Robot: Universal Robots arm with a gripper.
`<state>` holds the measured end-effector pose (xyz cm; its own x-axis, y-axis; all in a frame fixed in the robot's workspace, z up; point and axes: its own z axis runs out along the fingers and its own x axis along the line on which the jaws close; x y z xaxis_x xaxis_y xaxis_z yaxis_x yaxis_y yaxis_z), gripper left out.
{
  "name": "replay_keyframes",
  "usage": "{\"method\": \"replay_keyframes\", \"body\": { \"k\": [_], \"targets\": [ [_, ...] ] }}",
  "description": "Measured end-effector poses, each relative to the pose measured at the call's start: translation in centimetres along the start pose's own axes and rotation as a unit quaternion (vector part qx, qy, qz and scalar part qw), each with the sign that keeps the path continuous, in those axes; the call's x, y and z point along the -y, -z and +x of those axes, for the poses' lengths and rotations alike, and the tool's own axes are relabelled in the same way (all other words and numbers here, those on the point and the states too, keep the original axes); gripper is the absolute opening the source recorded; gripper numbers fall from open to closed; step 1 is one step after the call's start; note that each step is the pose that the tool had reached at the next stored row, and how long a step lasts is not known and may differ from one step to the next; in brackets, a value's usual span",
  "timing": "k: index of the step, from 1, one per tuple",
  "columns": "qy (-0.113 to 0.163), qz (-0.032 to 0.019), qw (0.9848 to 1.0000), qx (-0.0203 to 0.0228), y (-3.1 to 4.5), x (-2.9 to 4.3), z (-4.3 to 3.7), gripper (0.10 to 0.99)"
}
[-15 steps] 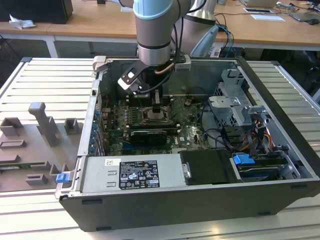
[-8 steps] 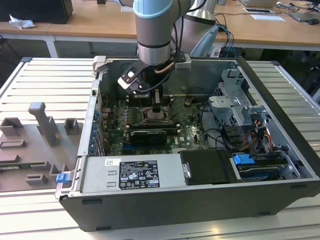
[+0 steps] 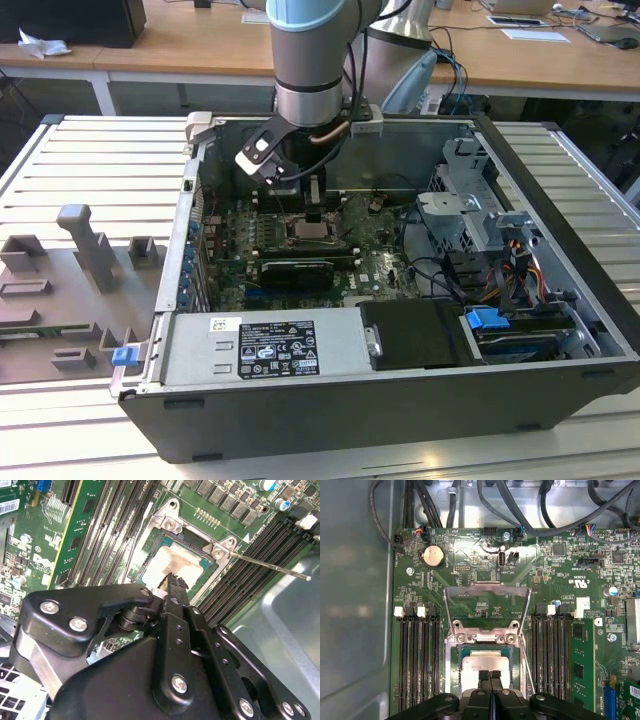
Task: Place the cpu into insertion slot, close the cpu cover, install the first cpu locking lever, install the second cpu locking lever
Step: 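Close the cpu cover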
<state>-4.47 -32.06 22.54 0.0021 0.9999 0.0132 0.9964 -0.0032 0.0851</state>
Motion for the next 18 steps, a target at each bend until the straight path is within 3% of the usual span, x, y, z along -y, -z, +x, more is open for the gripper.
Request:
{"method": "replay_keyframes", "body": {
  "k": [11,18],
  "targets": [
    [0.0,0.0009,1.0,0.0005,0.52,-0.65,0.01,0.106],
    [0.0,0.0008,1.0,0.0005,2.42,-0.82,0.03,0.106]
  ]
}}
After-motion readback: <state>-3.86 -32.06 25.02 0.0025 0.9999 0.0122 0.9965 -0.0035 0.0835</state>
